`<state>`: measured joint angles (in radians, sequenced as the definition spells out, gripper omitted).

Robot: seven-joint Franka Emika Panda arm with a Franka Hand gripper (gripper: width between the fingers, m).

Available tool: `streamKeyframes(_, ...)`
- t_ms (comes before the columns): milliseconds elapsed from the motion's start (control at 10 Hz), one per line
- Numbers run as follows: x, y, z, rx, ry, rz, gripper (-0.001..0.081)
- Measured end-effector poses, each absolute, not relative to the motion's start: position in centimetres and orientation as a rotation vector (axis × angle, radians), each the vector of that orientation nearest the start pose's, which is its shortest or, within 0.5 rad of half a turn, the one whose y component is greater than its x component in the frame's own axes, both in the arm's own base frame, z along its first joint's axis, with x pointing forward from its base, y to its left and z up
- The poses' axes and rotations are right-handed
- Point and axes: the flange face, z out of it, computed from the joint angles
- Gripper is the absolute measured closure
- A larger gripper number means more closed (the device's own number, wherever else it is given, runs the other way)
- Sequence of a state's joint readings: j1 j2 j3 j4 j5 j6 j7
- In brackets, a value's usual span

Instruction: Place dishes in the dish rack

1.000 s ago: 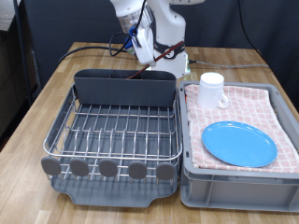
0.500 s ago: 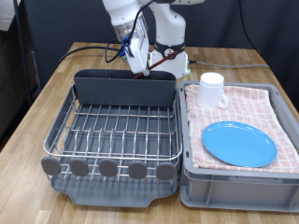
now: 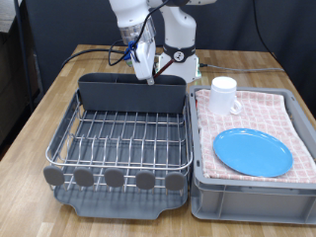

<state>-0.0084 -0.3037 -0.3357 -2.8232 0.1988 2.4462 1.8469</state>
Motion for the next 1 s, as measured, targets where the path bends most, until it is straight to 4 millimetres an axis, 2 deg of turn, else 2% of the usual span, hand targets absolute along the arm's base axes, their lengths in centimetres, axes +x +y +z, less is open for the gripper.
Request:
streamKeyframes(100,33.9,-10.6,28.2,-1.216,2.823,0.288,0.0220)
streamKeyframes(200,34.3,-10.1,29.1,-1.239,2.855,0.223,0.0074)
streamKeyframes(300,34.6,-9.5,30.1,-1.255,2.872,0.159,0.0074)
streamKeyframes(400,34.8,-8.7,31.3,-1.259,2.877,0.102,0.0022)
streamKeyframes(700,35.3,-6.4,35.0,-1.295,2.868,-0.044,0.0007)
streamKeyframes(1000,36.2,-4.1,37.8,-1.443,2.795,-0.165,0.0004)
